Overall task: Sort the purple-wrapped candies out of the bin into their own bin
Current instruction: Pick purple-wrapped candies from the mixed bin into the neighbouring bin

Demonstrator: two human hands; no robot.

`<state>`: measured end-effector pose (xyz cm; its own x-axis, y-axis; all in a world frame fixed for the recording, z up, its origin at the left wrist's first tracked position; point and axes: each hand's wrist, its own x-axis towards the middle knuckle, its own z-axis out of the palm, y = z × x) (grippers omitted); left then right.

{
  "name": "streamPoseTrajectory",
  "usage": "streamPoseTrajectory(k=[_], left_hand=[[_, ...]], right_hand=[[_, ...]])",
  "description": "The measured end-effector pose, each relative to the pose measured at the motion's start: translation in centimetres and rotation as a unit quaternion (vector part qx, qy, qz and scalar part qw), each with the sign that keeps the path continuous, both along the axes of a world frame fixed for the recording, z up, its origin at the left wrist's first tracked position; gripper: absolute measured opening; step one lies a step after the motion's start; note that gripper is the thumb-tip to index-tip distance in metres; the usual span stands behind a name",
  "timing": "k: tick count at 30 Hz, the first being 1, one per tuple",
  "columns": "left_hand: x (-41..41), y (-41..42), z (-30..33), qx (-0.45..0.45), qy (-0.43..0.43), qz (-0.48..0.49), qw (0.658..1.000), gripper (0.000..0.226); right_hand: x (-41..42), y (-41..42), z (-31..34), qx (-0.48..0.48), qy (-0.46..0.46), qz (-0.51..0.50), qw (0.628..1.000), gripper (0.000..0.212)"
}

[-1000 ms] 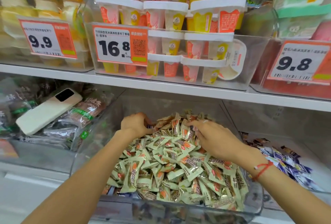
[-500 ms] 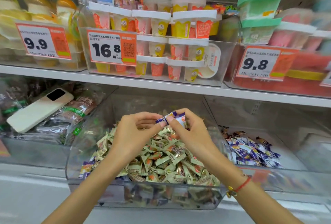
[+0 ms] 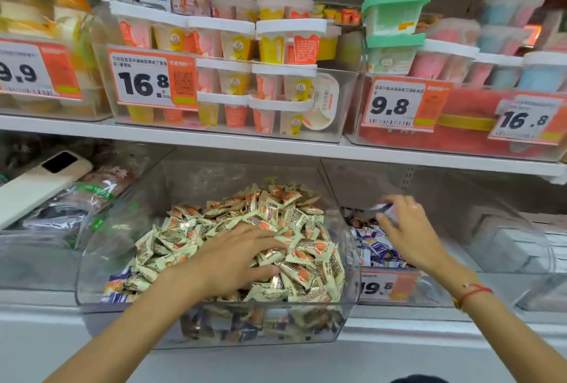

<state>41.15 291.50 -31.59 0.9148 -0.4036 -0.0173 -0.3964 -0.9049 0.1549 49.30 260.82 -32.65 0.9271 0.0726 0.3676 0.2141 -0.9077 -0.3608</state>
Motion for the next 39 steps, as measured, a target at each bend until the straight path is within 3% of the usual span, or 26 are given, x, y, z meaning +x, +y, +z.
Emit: streamPoseTrajectory(k=[2,3,7,9,11,14,18,21,24,26,28,31,35,37,39], left_hand=[[-0.1,0.4,0.0,0.015,-0.009,0.011,1.000,0.052],[-0.3,0.8,0.0,0.022,-0.011,0.018,1.000,0.053],[-1.2,2.5,0.4,0.002,-0.004,0.054,0.999,0.064],[-1.8,3.2,0.8,-0.006,-0.019,0.084,0.996,0.067],[-1.9,3.8,1.2,0.001,-0.071,0.134,0.988,0.062],[-1.0,5.6,1.3,0.038,-0.148,0.232,0.961,0.050],[-0.5,8.7,0.5,0.018,-0.138,0.323,0.936,0.038],[-0.6,9.1,0.0,-0.029,-0.153,0.288,0.945,0.037],[-0.5,7.5,-0.6,-0.079,-0.088,0.211,0.970,0.046],[0.0,6.9,-1.6,-0.055,-0.045,0.183,0.981,0.050],[0.4,7.0,-2.2,-0.038,-0.045,0.193,0.980,0.048],[0.6,7.4,-2.4,-0.018,-0.065,0.250,0.966,0.045],[0.3,7.6,-2.3,0.001,-0.096,0.313,0.945,0.041],[0.1,7.8,-2.2,-0.030,-0.126,0.314,0.940,0.041],[0.0,7.6,-1.8,-0.086,-0.157,0.285,0.942,0.042]], right_hand=[[0.6,0.0,-0.5,-0.118,0.116,0.009,0.986,0.050],[0.4,0.3,-0.5,-0.135,0.130,0.022,0.982,0.052],[-2.1,2.5,0.7,0.011,-0.039,0.118,0.992,0.039],[-3.2,4.2,1.8,0.034,-0.112,0.162,0.980,0.031],[-4.1,6.3,3.0,0.027,-0.118,0.198,0.973,0.025],[-4.1,9.8,4.2,-0.015,-0.077,0.233,0.969,0.022],[-2.9,13.7,4.6,-0.058,-0.017,0.244,0.968,0.025],[-1.0,15.9,4.4,-0.102,0.030,0.195,0.975,0.038],[0.4,18.8,3.1,-0.194,0.167,0.084,0.963,0.055],[0.9,21.1,1.9,-0.231,0.220,0.053,0.946,0.055],[0.9,22.8,1.5,-0.228,0.212,0.056,0.949,0.050],[0.3,24.2,1.2,-0.192,0.190,0.148,0.951,0.043],[-1.4,24.0,1.7,-0.085,0.239,0.310,0.916,0.046],[-2.2,22.4,2.4,-0.044,0.257,0.354,0.898,0.047],[-3.1,19.9,3.2,-0.074,0.221,0.377,0.896,0.046]])
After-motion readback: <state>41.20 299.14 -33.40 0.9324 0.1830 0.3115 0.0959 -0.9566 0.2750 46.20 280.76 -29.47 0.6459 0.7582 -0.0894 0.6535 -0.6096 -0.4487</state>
